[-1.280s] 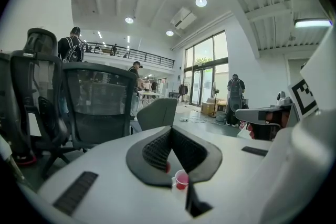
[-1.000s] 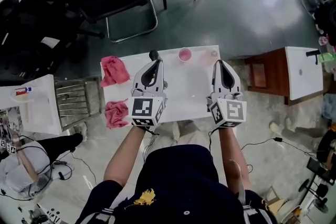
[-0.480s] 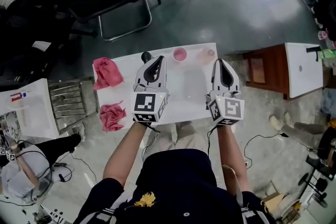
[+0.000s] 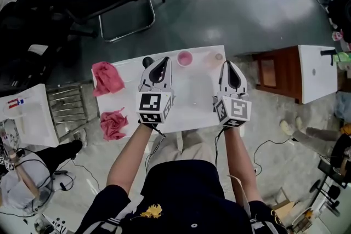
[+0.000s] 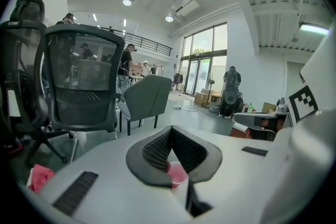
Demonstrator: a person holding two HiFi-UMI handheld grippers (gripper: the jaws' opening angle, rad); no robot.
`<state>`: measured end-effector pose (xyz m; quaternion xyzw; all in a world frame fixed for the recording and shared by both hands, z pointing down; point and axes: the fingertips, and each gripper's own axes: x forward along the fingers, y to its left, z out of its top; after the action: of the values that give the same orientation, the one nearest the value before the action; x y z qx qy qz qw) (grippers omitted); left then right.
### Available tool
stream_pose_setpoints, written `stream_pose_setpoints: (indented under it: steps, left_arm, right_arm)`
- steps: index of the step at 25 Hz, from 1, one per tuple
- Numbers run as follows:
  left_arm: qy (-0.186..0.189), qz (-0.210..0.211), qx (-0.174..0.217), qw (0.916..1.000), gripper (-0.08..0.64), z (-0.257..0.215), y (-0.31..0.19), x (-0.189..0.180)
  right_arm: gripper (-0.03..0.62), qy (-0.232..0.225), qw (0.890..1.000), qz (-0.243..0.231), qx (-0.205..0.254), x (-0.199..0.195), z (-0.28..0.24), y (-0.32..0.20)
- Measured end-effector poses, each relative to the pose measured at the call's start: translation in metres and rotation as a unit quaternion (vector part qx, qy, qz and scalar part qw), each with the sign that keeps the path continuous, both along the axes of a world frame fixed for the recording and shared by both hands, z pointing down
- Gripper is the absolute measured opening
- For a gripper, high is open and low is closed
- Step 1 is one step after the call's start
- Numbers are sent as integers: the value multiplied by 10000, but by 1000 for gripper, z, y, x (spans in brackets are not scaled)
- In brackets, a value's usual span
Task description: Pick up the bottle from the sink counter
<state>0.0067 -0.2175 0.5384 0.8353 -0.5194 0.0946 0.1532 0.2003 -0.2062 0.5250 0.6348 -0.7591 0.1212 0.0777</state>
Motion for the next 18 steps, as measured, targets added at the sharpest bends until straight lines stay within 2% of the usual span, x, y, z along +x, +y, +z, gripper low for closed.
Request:
stream_pose_setpoints:
  steps: [5,8,12,18]
  left_arm:
    - [-34,59,-91,9999,17,19,-3,11]
    - [-162,186,32,9997,17,20,-6,24]
    - [-15,233,-38,9997,18,26,-12,35]
    - [7,233,-215,9995,17,47,-12,42]
  right_arm:
    - [25,32,9998,71,-159,7,24,-6]
    - [25,33,9997,97,-243,11,35,-9]
    - [25,65,9993,131,-336,13,51,-12]
    - [25,89,9989,145,-434,14,68,-16]
